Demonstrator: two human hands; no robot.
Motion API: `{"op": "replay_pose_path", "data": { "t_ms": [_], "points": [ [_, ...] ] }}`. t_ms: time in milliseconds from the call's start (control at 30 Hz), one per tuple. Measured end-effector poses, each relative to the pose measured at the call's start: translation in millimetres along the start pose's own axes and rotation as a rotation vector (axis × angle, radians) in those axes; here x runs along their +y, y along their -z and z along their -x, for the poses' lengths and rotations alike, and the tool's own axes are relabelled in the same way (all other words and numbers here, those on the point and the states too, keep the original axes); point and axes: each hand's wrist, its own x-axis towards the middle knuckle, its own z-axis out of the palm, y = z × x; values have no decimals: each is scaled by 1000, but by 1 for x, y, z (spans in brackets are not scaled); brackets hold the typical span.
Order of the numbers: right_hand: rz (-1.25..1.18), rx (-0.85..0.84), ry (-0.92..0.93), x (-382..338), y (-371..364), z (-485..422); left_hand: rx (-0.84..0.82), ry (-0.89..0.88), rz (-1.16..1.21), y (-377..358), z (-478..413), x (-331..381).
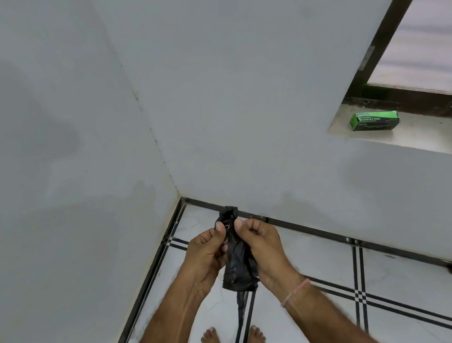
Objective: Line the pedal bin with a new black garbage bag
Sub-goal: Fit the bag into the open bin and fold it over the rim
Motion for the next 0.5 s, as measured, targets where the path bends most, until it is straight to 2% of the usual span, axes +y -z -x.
{"op": "replay_pose_path", "data": {
  "t_ms": [167, 267, 400, 500],
  "points": [
    [-91, -7, -122, 2, 3, 0, 25, 60, 17, 1, -3, -5],
    [-176, 115, -216, -1, 5, -5, 42, 71, 14, 5, -5, -4],
    [-268, 326, -323, -11, 13, -18, 58, 51, 163, 17, -11, -5],
    [-366, 395, -409, -7, 19, -27, 37, 90, 277, 23, -18, -7]
  ]
}}
